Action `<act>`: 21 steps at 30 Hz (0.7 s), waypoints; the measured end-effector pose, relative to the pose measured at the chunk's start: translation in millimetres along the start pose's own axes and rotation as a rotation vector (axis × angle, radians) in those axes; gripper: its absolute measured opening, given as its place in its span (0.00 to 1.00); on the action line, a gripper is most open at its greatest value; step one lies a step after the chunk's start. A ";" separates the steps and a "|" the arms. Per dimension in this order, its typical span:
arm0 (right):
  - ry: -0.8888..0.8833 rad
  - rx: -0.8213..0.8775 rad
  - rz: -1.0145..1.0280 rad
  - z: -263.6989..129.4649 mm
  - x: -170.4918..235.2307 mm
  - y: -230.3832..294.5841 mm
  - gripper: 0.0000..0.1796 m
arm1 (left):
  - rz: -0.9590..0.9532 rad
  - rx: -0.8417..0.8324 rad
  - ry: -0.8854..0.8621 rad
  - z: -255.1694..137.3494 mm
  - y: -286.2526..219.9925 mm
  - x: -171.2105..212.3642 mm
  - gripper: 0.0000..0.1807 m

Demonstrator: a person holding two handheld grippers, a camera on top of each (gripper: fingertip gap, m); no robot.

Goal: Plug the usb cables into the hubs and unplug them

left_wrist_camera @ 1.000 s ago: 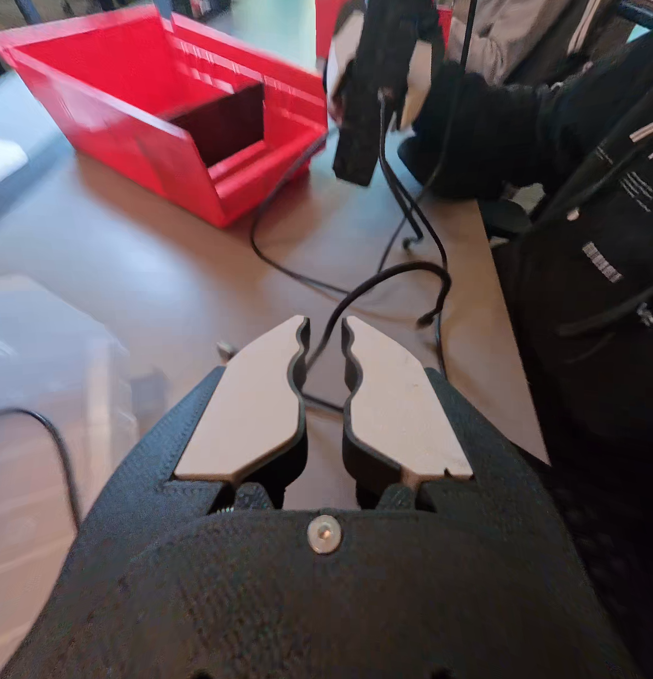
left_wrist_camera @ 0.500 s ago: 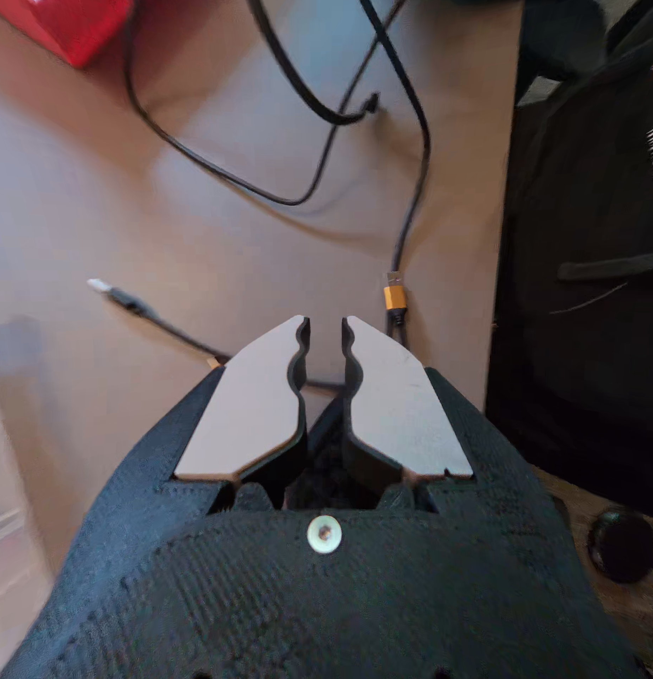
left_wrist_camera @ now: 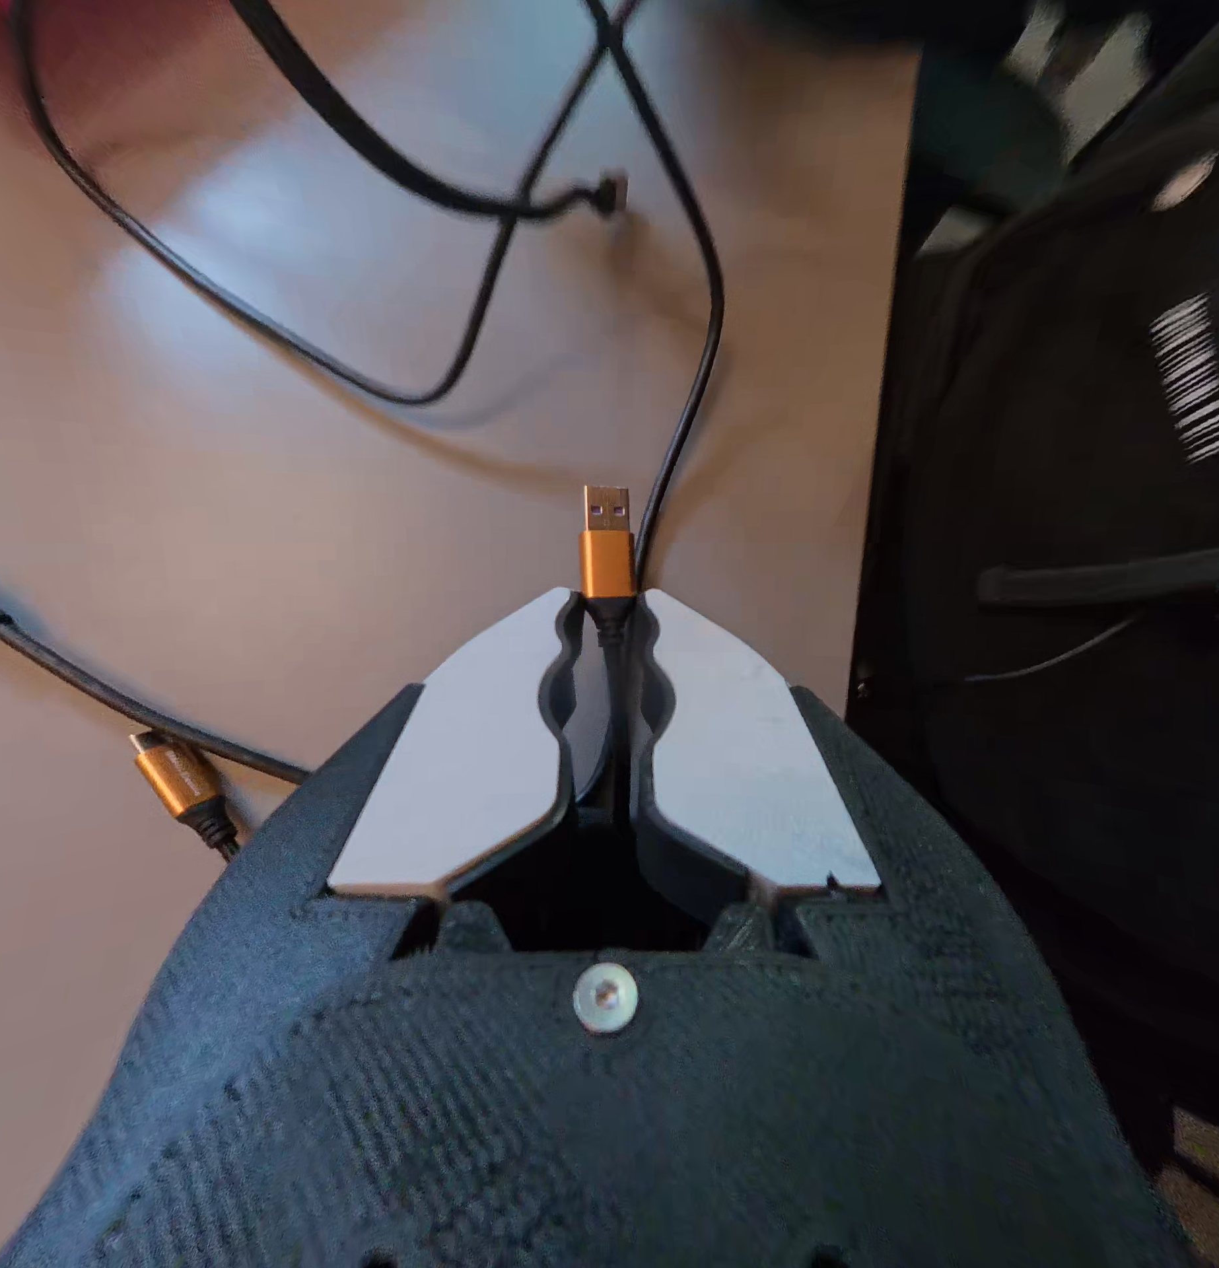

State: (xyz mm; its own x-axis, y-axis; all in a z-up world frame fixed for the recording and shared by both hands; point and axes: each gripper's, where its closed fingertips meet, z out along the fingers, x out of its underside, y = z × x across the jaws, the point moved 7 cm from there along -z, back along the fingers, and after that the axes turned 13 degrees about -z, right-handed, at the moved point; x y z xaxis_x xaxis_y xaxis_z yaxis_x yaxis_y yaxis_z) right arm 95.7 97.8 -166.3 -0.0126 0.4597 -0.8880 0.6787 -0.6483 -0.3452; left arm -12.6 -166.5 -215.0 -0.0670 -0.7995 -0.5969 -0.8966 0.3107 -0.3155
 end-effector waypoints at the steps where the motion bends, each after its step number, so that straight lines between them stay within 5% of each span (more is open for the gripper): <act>1: -0.002 0.000 -0.002 -0.4 -0.5 0.2 0.35 | -0.013 0.030 -0.048 -6.0 0.0 -4.6 0.08; 8: -0.061 -0.035 -0.022 -0.8 -3.8 4.1 0.35 | 0.019 0.120 -0.204 -38.3 -3.2 -40.1 0.08; 21: -0.078 -0.080 -0.027 6.8 -3.3 10.3 0.35 | 0.161 0.088 -0.158 -34.4 -8.5 -122.8 0.08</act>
State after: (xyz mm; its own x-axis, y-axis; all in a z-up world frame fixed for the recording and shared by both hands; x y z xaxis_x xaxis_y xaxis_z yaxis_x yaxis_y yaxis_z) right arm 97.8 85.4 -169.0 -0.0866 0.4262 -0.9005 0.7339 -0.5840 -0.3470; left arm -11.9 -88.6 -113.7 -0.1305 -0.6482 -0.7502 -0.8381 0.4764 -0.2658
